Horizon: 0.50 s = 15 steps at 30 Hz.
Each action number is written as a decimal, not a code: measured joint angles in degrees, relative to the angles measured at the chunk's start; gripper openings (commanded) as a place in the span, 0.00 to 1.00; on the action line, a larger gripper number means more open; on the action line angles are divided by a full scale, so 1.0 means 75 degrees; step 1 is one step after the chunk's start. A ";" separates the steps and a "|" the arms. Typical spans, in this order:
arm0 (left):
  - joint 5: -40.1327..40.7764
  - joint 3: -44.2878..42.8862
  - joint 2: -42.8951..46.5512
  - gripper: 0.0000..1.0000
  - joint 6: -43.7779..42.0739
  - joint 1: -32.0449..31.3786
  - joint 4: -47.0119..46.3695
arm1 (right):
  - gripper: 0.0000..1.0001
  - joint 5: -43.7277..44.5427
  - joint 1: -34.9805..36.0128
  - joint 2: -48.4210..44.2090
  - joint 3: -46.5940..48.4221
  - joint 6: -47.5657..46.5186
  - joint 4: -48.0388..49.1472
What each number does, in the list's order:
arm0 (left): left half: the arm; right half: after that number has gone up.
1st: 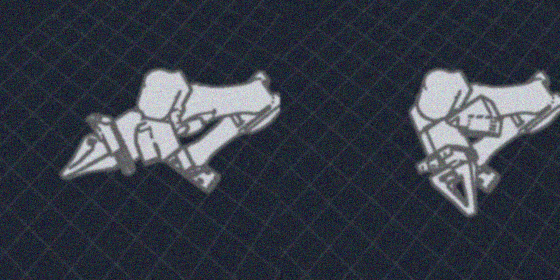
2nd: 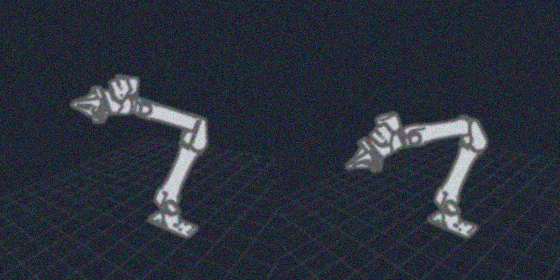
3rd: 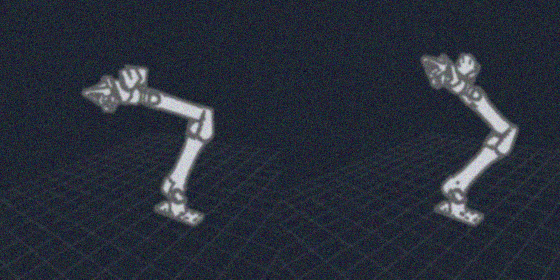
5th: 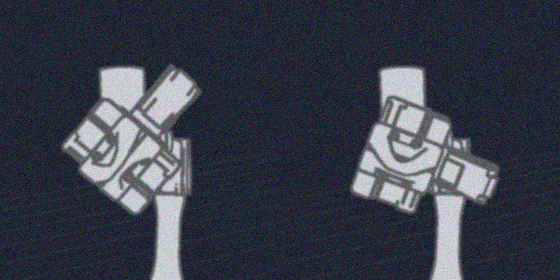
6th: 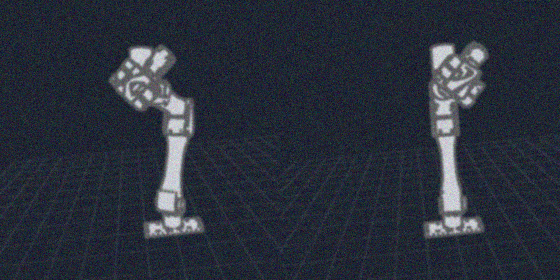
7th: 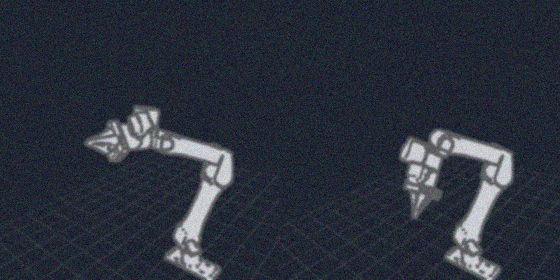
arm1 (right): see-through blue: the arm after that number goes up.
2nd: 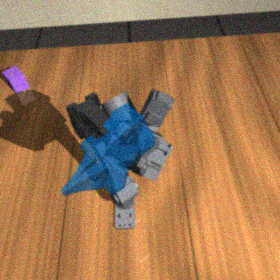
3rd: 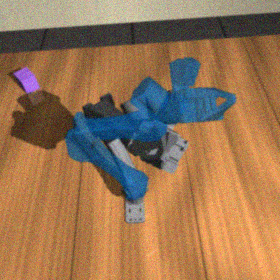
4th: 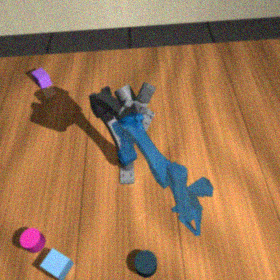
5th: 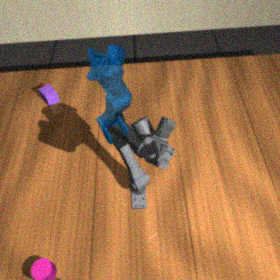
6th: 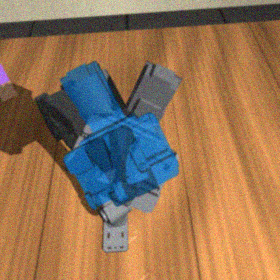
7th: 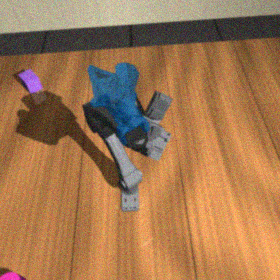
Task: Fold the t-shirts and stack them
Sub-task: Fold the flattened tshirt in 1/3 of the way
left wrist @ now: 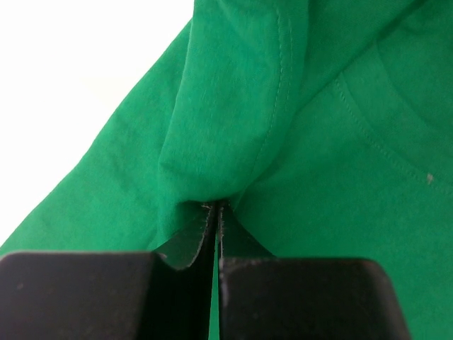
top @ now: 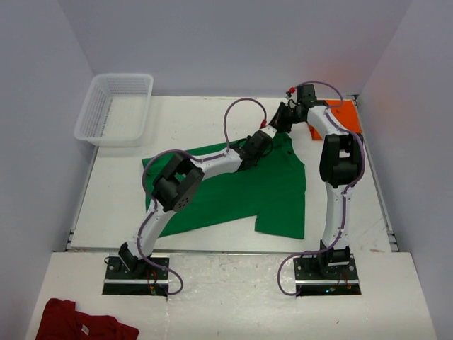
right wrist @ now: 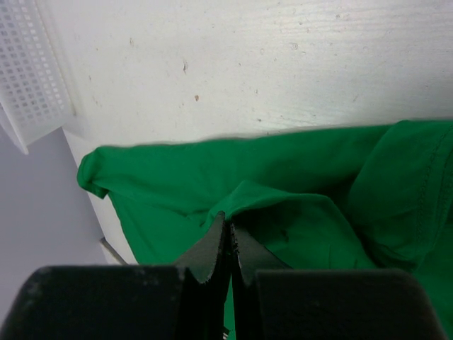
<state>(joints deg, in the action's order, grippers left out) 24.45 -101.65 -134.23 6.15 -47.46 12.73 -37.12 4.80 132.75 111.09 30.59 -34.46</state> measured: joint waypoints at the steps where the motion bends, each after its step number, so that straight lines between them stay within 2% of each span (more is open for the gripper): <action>1: 0.0000 0.0087 0.0073 0.00 0.0003 0.0000 0.0006 | 0.00 0.0003 0.0000 0.0000 0.0000 0.0000 0.0003; 10: -0.0117 0.0726 0.1253 0.00 0.0032 -0.0050 0.0105 | 0.00 0.0009 0.0000 0.0000 -0.0090 -0.0003 0.0055; 15: -0.0408 0.0787 0.1626 0.00 0.0038 -0.0047 0.0119 | 0.00 0.0029 0.0000 -0.0047 -0.0635 -0.0020 0.0160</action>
<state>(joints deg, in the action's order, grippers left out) 21.39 -95.74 -122.04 6.44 -47.81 13.63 -36.91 4.80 132.40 106.32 30.44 -33.26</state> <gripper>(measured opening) 0.004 0.006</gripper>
